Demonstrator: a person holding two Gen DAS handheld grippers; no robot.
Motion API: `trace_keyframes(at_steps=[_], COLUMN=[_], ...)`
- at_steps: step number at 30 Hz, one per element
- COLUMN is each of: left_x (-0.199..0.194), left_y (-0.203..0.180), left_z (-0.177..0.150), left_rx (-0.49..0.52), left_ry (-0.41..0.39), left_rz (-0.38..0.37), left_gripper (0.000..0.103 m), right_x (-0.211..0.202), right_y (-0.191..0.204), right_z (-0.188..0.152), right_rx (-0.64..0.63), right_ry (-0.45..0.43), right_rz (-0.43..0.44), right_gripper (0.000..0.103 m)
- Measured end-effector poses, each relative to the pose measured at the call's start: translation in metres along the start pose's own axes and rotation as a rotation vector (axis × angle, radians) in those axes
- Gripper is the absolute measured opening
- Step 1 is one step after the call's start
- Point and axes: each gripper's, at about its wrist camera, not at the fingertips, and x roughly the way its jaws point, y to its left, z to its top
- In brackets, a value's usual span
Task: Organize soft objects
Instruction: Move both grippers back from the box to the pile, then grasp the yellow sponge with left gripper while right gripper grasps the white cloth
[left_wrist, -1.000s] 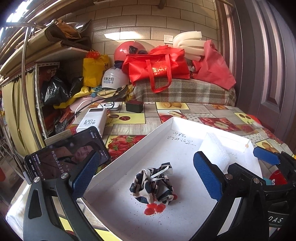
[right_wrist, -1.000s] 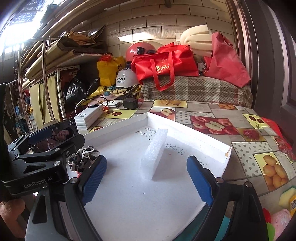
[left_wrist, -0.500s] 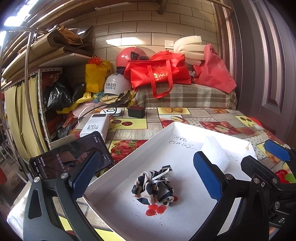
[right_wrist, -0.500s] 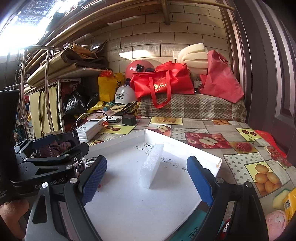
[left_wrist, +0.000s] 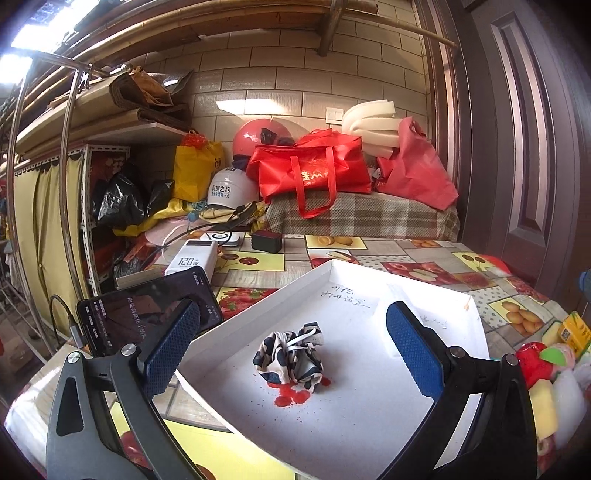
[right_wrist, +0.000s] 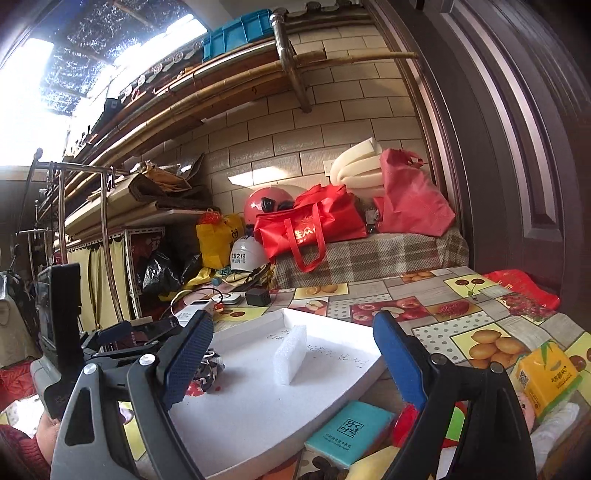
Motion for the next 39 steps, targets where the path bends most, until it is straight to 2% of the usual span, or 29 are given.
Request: trace_keyframes(at_steps=[1,3,5,7,9,14,17,20,22,25,27,30,33,36,39], left_x=[-0.003,-0.010,-0.020,-0.031,-0.041,-0.054,-0.061,-0.059,-0.053,-0.042,-0.038,-0.040,-0.037,-0.028,-0.014], left_y=[0.000,-0.006,-0.015,-0.027,-0.041,-0.094,-0.130,-0.155,-0.160,-0.158,-0.160,-0.169,-0.184,-0.198,-0.210], left_z=[-0.001,-0.002,-0.003,-0.003,-0.006,-0.017,-0.025,-0.031,-0.034,-0.039,-0.042,-0.047,-0.051,-0.054,-0.063], left_rx=[-0.016,-0.033,-0.018,0.015,0.046,0.176,0.274,0.327,0.328,0.308,0.311,0.355,0.408,0.436,0.475], left_ry=[0.002,0.000,-0.014,-0.036,-0.039,0.076,0.133,0.190,0.227,0.287,0.315,0.319,0.334,0.369,0.447], left_rz=[-0.028,-0.103,-0.165,-0.210,-0.301,-0.542,-0.646,-0.636,-0.619,-0.605,-0.605,-0.604,-0.587,-0.578,-0.545], left_gripper=[0.102,0.102,0.102,0.102,0.102,0.102,0.102,0.102,0.100,0.089,0.088,0.088,0.088,0.088,0.088], right_x=[-0.014,-0.039,-0.052,-0.057,-0.064,-0.077,-0.076,-0.075,-0.073,-0.061,-0.051,-0.039,-0.030,-0.021,-0.022], right_y=[-0.003,-0.010,-0.023,-0.045,-0.073,-0.144,-0.169,-0.176,-0.174,-0.168,-0.167,-0.176,-0.185,-0.183,-0.188], right_z=[0.005,0.008,0.011,0.014,0.016,0.007,-0.002,-0.010,-0.016,-0.028,-0.035,-0.038,-0.039,-0.042,-0.043], right_rx=[0.002,-0.013,-0.030,-0.038,-0.017,0.056,0.083,0.055,0.013,0.001,0.017,0.072,0.125,0.109,0.142], right_ry=[-0.035,-0.111,-0.118,-0.073,-0.028,0.160,0.308,0.418,0.477,0.579,0.632,0.668,0.690,0.725,0.730], right_rz=[0.003,-0.061,-0.122,-0.151,-0.176,-0.180,-0.215,-0.228,-0.202,-0.141,-0.126,-0.170,-0.166,-0.166,-0.137], right_gripper=[0.089,0.089,0.089,0.089,0.089,0.089,0.089,0.089,0.088,0.087,0.083,0.083,0.084,0.084,0.077])
